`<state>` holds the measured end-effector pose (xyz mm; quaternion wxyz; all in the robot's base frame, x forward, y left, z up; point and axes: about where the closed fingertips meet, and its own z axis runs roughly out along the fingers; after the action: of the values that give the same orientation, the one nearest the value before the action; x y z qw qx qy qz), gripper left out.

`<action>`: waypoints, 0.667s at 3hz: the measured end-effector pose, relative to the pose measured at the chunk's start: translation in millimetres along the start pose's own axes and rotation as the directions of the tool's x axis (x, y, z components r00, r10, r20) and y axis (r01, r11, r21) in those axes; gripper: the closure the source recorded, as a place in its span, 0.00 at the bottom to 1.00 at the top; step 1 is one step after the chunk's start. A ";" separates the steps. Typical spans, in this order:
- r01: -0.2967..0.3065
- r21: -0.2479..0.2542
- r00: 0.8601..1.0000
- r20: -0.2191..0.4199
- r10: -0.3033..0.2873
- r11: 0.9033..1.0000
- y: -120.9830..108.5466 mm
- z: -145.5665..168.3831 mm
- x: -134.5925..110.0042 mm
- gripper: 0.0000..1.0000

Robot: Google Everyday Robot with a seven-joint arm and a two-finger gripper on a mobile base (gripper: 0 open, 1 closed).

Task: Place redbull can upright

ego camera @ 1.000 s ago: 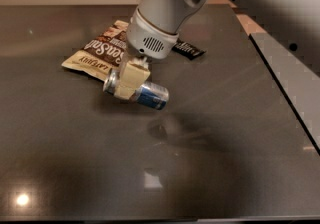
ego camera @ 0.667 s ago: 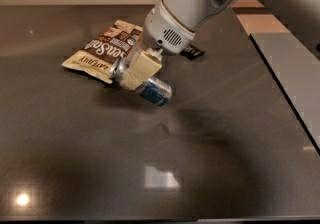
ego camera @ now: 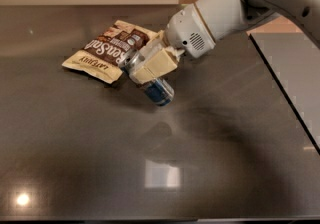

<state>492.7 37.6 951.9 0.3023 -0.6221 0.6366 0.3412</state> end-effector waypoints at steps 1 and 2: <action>-0.012 0.008 0.994 0.108 0.011 1.000 -1.3 -7.1 9.3 1.00; -0.024 0.016 0.979 0.203 0.020 1.000 -2.0 -12.8 21.6 1.00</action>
Offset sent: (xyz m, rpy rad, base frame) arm 0.0044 -0.0466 -0.0199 0.3330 0.0150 -0.0765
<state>494.2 14.6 941.8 0.3674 -0.5741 0.6123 0.4005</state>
